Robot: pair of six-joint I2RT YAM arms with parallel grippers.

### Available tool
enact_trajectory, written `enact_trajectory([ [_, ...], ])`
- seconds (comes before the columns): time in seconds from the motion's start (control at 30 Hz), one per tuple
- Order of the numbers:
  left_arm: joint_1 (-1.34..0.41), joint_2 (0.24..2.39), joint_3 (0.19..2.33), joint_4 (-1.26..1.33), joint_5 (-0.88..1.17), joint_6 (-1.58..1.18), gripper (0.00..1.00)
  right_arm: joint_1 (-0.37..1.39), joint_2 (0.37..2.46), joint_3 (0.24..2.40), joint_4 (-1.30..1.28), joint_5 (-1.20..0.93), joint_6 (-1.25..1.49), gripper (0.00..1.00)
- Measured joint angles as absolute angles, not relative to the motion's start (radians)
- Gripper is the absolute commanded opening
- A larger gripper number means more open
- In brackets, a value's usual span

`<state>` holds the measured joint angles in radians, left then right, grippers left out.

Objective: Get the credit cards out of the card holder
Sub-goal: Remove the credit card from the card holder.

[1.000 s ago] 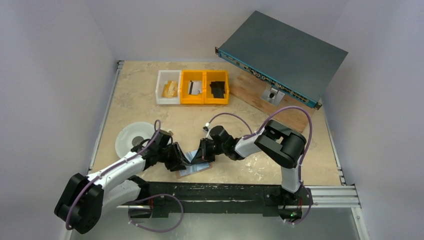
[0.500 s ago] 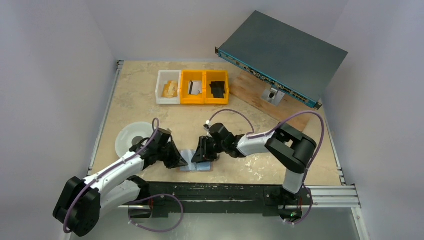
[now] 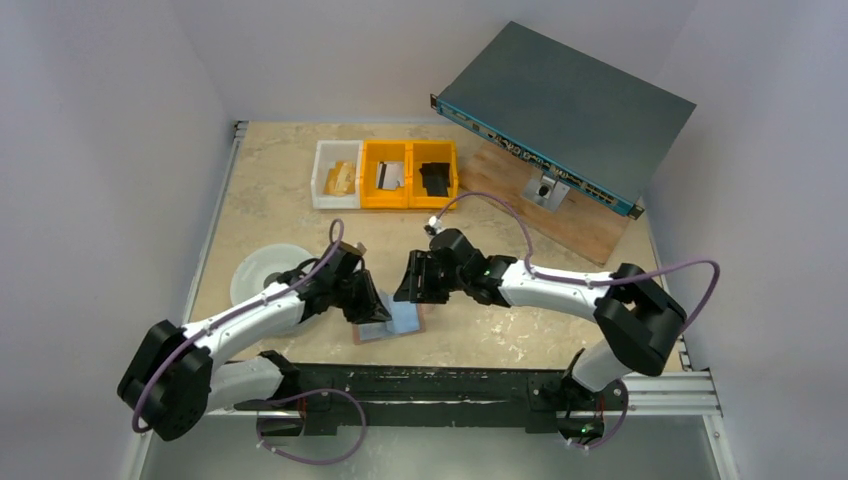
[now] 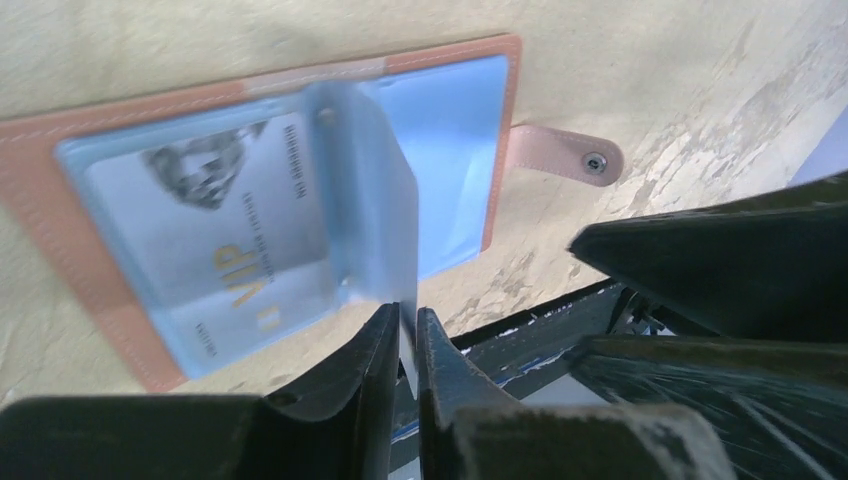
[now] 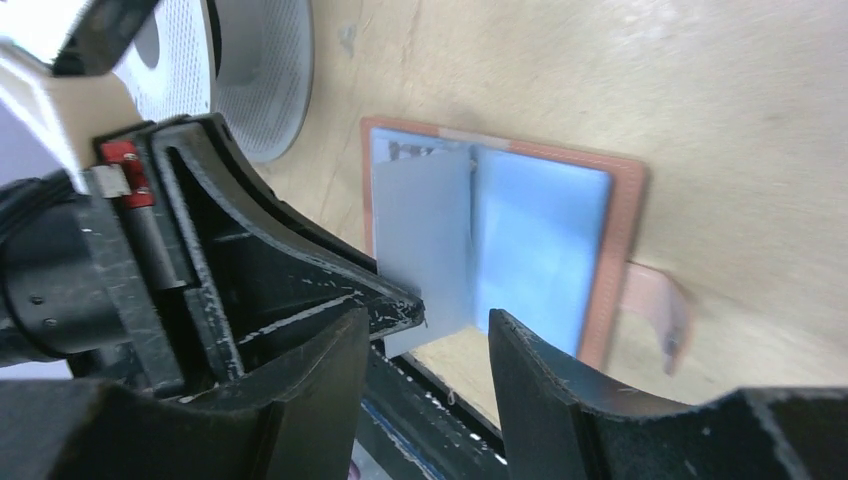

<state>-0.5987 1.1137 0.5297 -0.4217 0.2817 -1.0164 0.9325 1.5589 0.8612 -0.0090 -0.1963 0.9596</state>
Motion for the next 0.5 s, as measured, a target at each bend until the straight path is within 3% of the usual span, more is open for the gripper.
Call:
enact_trajectory([
  [0.27,-0.641,1.351,0.653,-0.32,0.303,-1.002,0.31,0.889,1.364,0.794,-0.119,-0.085,0.948,0.48],
  [0.5,-0.644,1.496,0.718,-0.24,0.318,-0.998,0.35,0.889,1.28,0.735,-0.175,-0.043,0.949,0.47],
])
